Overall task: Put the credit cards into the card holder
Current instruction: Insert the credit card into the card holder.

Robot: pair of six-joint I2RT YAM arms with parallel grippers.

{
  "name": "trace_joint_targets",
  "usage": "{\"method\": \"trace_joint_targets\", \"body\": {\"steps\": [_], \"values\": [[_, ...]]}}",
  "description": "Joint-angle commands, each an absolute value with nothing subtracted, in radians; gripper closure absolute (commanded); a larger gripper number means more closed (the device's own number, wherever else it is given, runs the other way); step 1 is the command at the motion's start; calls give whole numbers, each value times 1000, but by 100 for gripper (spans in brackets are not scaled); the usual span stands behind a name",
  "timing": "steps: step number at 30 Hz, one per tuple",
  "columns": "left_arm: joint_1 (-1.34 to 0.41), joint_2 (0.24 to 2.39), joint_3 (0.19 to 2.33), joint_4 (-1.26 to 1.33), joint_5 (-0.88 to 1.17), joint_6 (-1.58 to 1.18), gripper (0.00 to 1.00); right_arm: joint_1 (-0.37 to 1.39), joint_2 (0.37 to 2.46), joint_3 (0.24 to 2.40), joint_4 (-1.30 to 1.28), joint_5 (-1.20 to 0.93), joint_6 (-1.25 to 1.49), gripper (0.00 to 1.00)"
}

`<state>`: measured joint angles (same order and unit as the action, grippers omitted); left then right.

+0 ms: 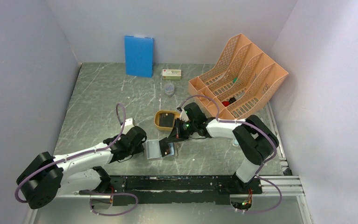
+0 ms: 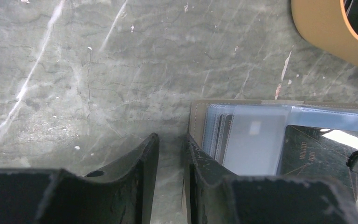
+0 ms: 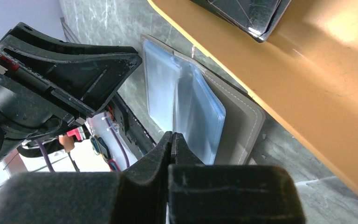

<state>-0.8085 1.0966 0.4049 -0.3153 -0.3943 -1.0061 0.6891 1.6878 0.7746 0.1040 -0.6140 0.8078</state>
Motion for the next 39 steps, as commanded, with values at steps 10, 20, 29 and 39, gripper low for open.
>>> {"method": "trace_joint_targets", "body": {"steps": [10,20,29,39], "values": [[-802,1121,363,-333,-320,-999,69,693,1732,771,154,-626,833,100],[-802,1112,357,-346,-328,-1005,70,690,1645,731,149,-594,841,100],[-802,1107,356,-346,-326,-1006,70,689,1651,717,136,-596,832,100],[-802,1104,356,-349,-325,-1006,71,689,1688,719,160,-608,834,100]]}}
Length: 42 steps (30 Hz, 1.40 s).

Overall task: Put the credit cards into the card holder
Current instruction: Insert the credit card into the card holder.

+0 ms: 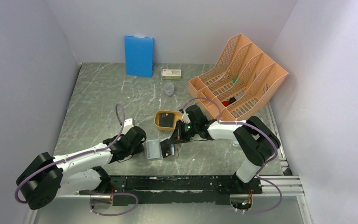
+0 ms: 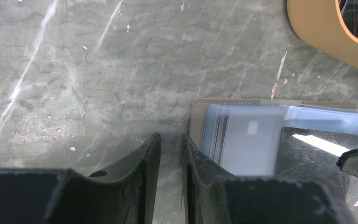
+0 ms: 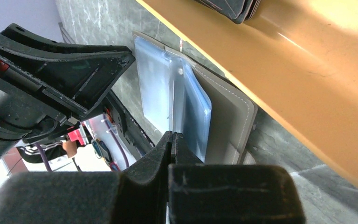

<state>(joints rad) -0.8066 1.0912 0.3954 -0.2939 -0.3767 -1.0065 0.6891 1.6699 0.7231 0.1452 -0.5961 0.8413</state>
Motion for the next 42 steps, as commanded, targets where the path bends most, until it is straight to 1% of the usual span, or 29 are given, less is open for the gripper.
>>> {"method": "trace_joint_targets", "body": {"steps": [1,42], "values": [[-802,1104,356,-347,-323,-1006,71,690,1691,719,161,-609,836,100],[-802,1134,351,-315,-298,-999,72,704,1685,714,229,-628,821,100]]}}
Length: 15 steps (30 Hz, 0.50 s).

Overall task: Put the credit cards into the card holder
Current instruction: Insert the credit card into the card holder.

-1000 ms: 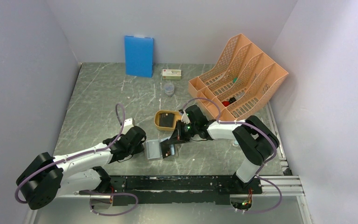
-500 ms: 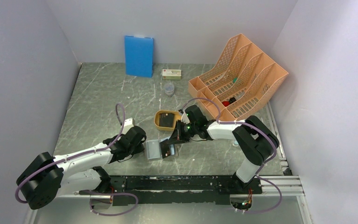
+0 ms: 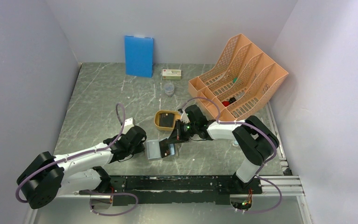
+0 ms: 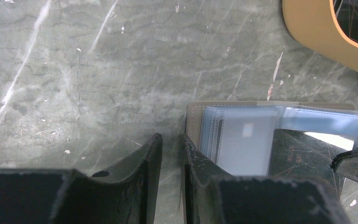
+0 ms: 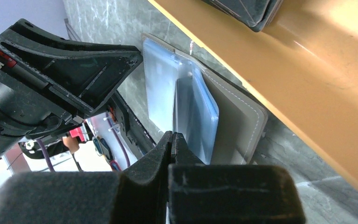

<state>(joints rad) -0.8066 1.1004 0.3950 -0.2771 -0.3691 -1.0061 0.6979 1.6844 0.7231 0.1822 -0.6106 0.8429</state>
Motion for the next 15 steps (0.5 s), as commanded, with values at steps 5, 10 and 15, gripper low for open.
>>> {"method": "trace_joint_targets", "body": {"steps": [5,10,15], "values": [[-802,1148,354,-307,-289,-996,73,704,1704,702,264,-640,828,100],[-802,1156,358,-305,-288,-992,73,703,1718,704,270,-633,827,100],[-802,1151,358,-315,-298,-994,73,702,1716,695,255,-615,837,100]]}}
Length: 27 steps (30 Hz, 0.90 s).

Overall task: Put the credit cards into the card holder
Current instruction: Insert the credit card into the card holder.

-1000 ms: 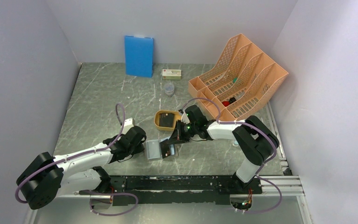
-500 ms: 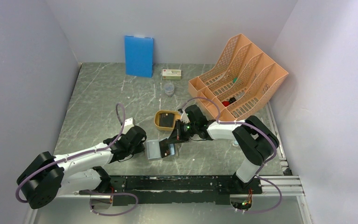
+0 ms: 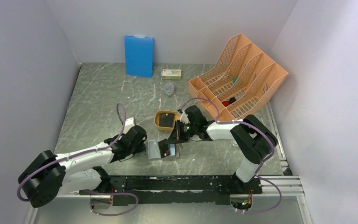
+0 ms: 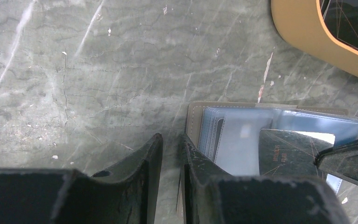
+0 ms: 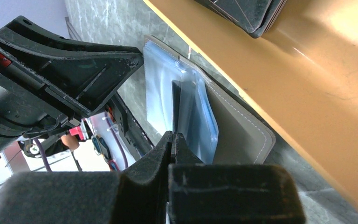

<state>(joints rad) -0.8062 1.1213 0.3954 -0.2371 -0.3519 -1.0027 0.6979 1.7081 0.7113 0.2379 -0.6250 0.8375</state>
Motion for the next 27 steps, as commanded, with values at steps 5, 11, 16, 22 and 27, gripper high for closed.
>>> {"method": "trace_joint_targets", "body": {"steps": [5,11,16,22,27], "values": [[-802,1141,356,-322,-304,-997,73,700,1685,672,234,-600,838,100],[-802,1141,353,-323,-306,-999,73,690,1623,656,220,-594,832,100],[-803,1137,351,-321,-304,-1001,73,690,1605,652,208,-602,823,100],[-802,1132,350,-324,-304,-1003,73,689,1596,635,196,-613,816,100],[-802,1133,349,-323,-303,-1003,73,690,1583,616,191,-622,811,100]]}}
